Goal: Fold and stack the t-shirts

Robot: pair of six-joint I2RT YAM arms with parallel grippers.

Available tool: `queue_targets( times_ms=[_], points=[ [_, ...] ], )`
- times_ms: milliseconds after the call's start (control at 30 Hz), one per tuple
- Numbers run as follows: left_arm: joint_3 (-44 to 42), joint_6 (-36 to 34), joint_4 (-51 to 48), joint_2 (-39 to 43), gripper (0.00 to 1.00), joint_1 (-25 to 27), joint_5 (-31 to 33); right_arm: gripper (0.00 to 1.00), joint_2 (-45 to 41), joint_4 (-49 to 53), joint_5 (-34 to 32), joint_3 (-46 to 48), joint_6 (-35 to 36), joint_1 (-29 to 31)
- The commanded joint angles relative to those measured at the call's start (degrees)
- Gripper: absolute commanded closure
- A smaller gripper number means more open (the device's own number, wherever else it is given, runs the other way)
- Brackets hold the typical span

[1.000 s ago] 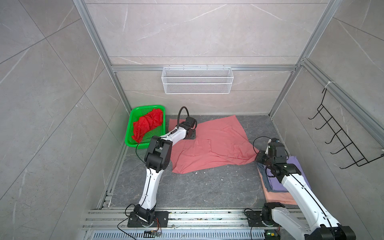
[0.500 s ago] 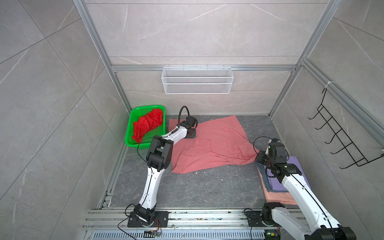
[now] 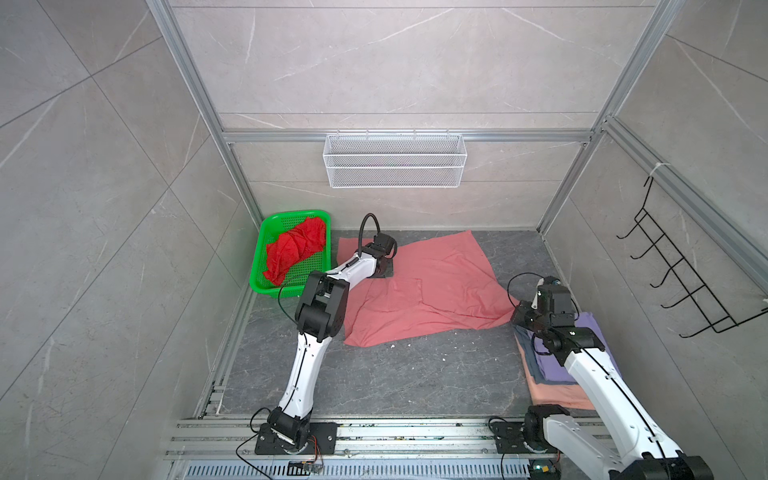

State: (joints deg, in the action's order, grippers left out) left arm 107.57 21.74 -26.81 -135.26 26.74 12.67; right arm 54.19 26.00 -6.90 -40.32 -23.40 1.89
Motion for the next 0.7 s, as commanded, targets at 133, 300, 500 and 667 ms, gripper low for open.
queue_targets(
  times_ms=[133,300,500,667],
  points=[
    [-0.95,-0.82,-3.98,1.07,0.85,1.95,8.43,1.00,-0.32,0.63,-1.01,-1.17,-0.94,-0.22],
    [-1.34,-0.89,-4.31,1.23,0.87,2.60,10.26,1.00,-0.36,0.51,-1.01,-0.99,-1.00,-0.22],
    [-1.69,-1.19,-5.49,3.31,0.86,3.21,10.87,1.00,-0.23,0.46,-1.01,-0.82,-0.95,-0.24],
    [-2.69,-1.17,-5.46,4.16,0.90,4.01,12.97,1.00,0.03,0.16,-1.01,-0.73,-0.81,-0.22]
  ],
)
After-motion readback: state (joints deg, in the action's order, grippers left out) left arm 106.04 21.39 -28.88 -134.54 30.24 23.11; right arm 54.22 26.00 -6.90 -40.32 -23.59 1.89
